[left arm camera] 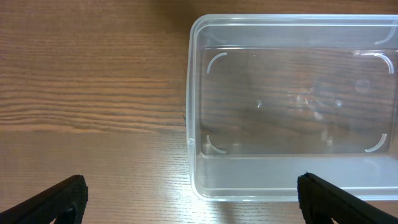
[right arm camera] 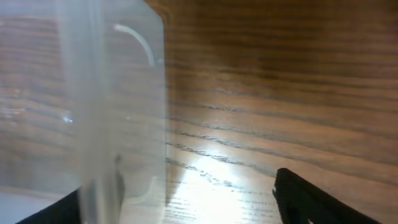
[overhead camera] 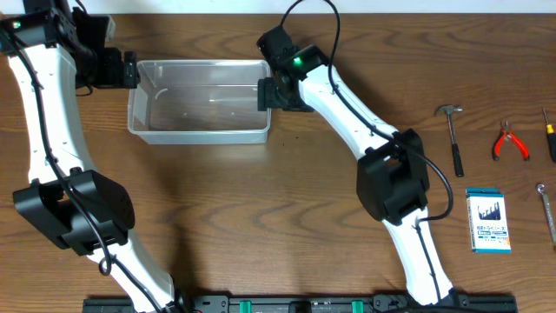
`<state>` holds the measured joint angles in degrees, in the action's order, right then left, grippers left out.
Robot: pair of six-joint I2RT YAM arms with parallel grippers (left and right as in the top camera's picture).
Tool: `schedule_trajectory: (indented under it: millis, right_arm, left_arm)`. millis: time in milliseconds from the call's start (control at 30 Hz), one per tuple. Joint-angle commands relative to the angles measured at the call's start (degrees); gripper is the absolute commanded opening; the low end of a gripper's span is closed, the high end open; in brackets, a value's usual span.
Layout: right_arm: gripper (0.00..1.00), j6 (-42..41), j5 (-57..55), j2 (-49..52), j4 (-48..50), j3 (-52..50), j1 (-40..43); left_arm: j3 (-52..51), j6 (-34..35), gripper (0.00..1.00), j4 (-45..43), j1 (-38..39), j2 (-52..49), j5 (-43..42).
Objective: Pack container
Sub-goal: 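Lower the right gripper onto the container's right rim, then grip the container rim with the right gripper and drag it rightward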
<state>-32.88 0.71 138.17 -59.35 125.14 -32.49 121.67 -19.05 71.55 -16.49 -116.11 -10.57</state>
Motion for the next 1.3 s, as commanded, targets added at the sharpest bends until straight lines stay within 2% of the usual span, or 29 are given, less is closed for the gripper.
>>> schedule_trajectory:
  millis: [0,133,633,867,1267]
  right_arm:
    - [0.72,0.37,0.63,0.85,0.11,1.25,0.11]
    - [0.54,0.37,0.63,0.85,0.13,1.25,0.11]
    - [0.11,0.35,-2.23,0.83,-0.59,4.46,0.28]
    - [0.01,0.39,-6.73,0.83,-5.55,12.68,0.33]
    - [0.01,0.37,-6.78,0.81,-10.10,16.20,1.09]
  left_arm:
    - [0.81,0.92,0.98,-0.02,-0.17,-0.59,-0.74]
    - [0.81,0.92,0.98,-0.02,-0.17,-0.61,-0.74]
    - [0.79,0.92,0.98,0.15,-0.17,-0.61,-0.74]
    - [-0.13,0.92,0.98,0.35,-0.20,-0.61,-0.74]
    - [-2.62,0.90,0.98,0.37,-0.20,-0.70,-0.72]
